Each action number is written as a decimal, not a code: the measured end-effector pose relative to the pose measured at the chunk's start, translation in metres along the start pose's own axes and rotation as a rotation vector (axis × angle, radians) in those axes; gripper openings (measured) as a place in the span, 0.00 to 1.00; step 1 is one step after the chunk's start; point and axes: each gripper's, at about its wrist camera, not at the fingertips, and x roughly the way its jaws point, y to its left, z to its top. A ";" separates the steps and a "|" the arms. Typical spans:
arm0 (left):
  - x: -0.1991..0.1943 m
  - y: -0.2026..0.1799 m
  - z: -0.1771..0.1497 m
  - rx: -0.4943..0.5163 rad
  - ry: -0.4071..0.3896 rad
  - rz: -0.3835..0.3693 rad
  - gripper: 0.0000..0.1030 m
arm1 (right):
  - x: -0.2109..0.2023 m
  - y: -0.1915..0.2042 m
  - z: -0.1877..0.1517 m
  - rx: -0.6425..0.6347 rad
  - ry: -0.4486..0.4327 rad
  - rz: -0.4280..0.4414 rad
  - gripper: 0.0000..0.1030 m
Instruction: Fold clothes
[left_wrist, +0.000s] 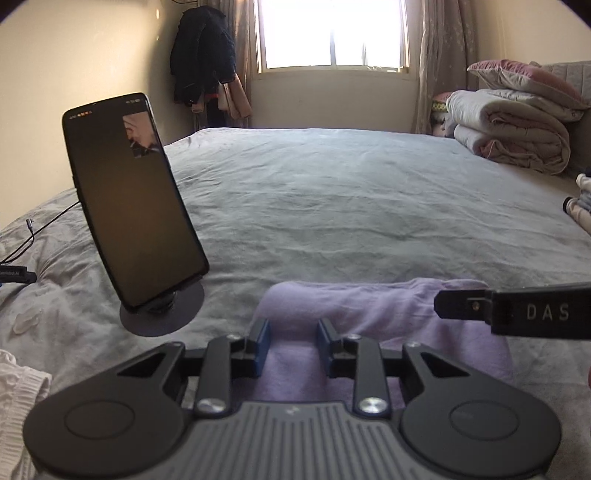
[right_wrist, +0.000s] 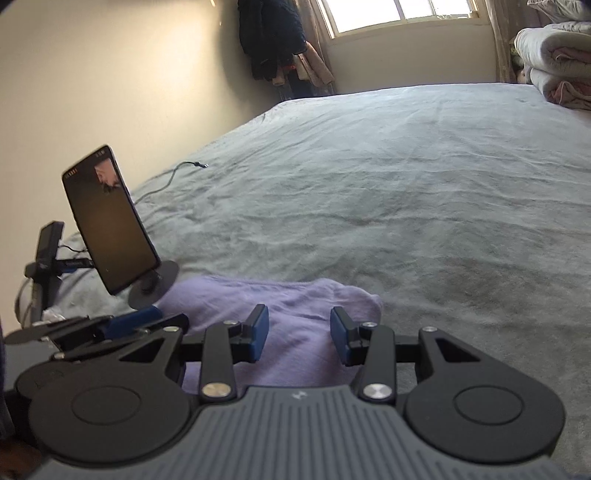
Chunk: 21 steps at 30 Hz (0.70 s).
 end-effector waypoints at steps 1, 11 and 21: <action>0.002 -0.001 0.000 0.009 0.003 0.004 0.28 | 0.002 -0.002 -0.001 -0.002 0.005 -0.011 0.41; 0.011 0.013 0.013 -0.018 0.042 0.022 0.35 | -0.019 -0.017 -0.005 0.004 0.018 -0.106 0.37; -0.003 0.086 0.007 -0.358 0.179 -0.276 0.40 | -0.060 -0.025 -0.034 0.321 0.093 0.099 0.40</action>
